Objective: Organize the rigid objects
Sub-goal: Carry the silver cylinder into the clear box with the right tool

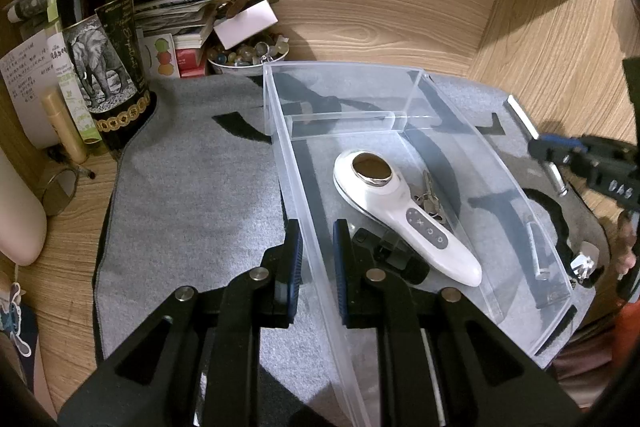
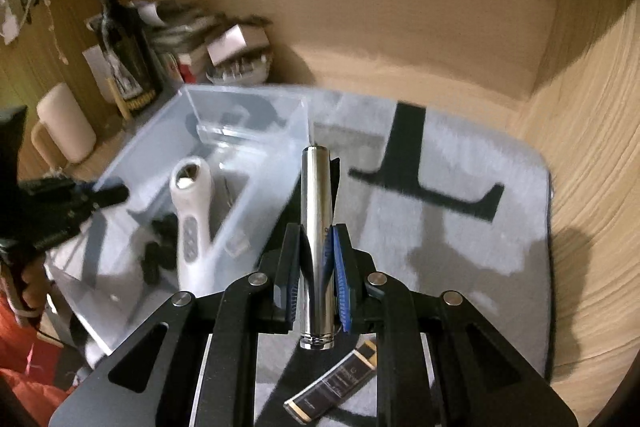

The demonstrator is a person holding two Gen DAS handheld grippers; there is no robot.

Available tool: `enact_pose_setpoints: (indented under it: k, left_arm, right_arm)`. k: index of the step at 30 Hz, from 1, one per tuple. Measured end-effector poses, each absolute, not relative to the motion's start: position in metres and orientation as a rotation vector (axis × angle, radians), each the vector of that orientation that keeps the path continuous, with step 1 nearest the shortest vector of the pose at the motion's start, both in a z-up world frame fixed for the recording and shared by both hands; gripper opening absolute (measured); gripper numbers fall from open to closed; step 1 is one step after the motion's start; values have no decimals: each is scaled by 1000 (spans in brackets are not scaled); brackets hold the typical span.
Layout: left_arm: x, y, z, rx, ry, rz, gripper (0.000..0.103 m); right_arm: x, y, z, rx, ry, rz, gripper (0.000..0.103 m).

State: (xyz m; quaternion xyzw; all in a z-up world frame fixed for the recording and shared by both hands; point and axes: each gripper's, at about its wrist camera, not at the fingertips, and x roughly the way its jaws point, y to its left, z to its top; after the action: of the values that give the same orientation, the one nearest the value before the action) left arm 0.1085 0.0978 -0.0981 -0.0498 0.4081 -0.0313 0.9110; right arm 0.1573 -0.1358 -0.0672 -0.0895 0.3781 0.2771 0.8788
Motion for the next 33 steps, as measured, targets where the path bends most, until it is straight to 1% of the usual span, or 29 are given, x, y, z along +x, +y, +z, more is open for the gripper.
enact_pose_setpoints:
  k: [10, 16, 26, 33]
  left_arm:
    - [109, 98, -98, -103, 841, -65, 13]
    - [109, 98, -98, -102, 842, -65, 13]
    - [109, 97, -98, -98, 841, -65, 13]
    - [108, 98, -98, -99, 839, -70, 13]
  right_arm:
    - [142, -109, -32, -191, 678, 659, 14]
    - [134, -88, -26, -166, 662, 732, 14]
    - [121, -48, -43, -205, 700, 811, 14]
    - [130, -27, -72, -251, 803, 812, 14]
